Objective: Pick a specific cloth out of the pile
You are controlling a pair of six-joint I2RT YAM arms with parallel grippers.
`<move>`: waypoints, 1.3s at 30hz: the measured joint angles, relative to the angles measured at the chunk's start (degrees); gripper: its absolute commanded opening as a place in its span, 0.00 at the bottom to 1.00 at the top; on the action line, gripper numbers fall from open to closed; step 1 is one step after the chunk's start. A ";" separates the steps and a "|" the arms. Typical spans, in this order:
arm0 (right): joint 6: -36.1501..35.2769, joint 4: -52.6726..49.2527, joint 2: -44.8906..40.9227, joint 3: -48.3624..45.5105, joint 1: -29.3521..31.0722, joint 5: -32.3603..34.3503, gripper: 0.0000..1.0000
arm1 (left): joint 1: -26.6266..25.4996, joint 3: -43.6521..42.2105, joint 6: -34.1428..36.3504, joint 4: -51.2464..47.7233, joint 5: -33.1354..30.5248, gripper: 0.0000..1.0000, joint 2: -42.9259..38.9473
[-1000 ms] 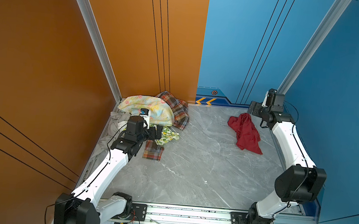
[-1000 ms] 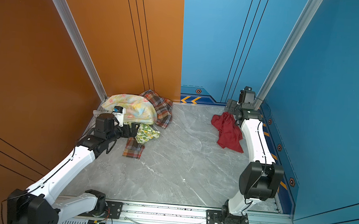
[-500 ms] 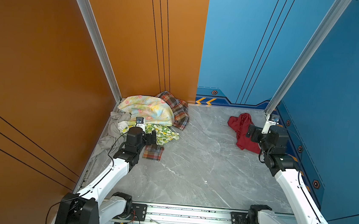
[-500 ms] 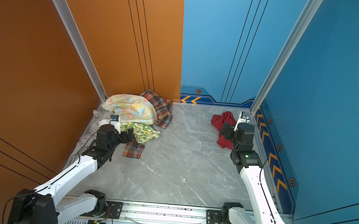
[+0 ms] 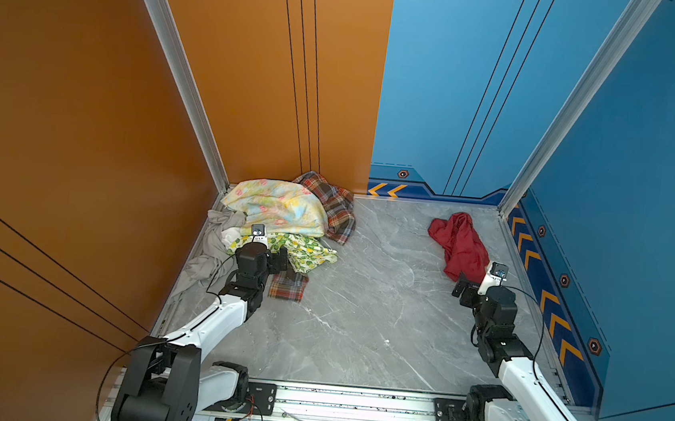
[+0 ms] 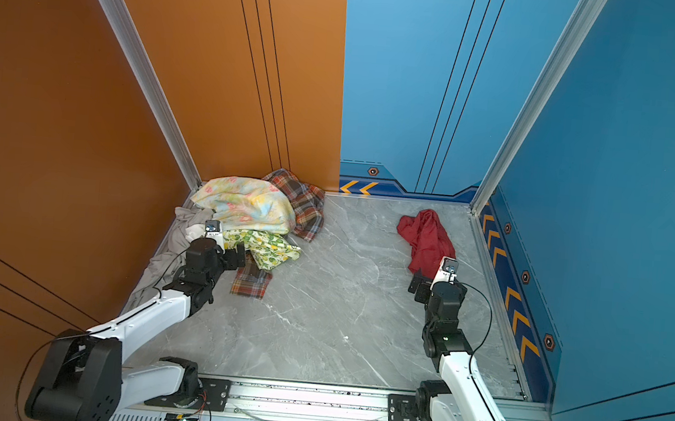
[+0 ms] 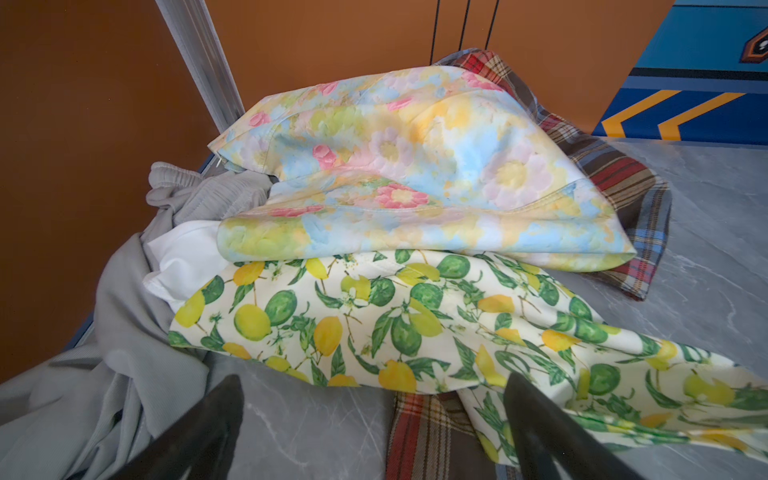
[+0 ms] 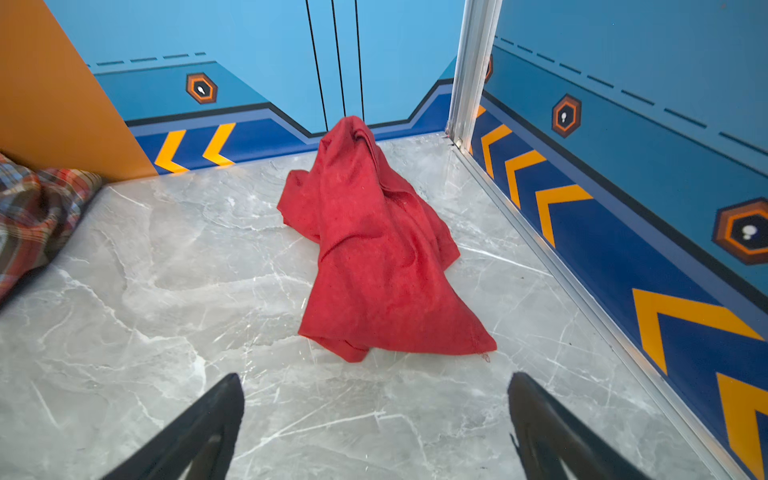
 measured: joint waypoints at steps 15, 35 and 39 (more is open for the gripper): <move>-3.93 25.31 21.90 -3.45 1.36 0.96 1.00 | 3.91 -3.63 2.34 13.73 -0.50 0.98 9.07; -6.86 44.02 37.92 -1.88 -0.39 -0.83 1.00 | 7.26 -8.46 4.31 33.00 11.08 0.98 19.82; -6.78 44.61 39.47 -2.23 -1.29 -1.66 1.00 | 7.28 -8.44 4.31 33.55 11.10 0.98 19.85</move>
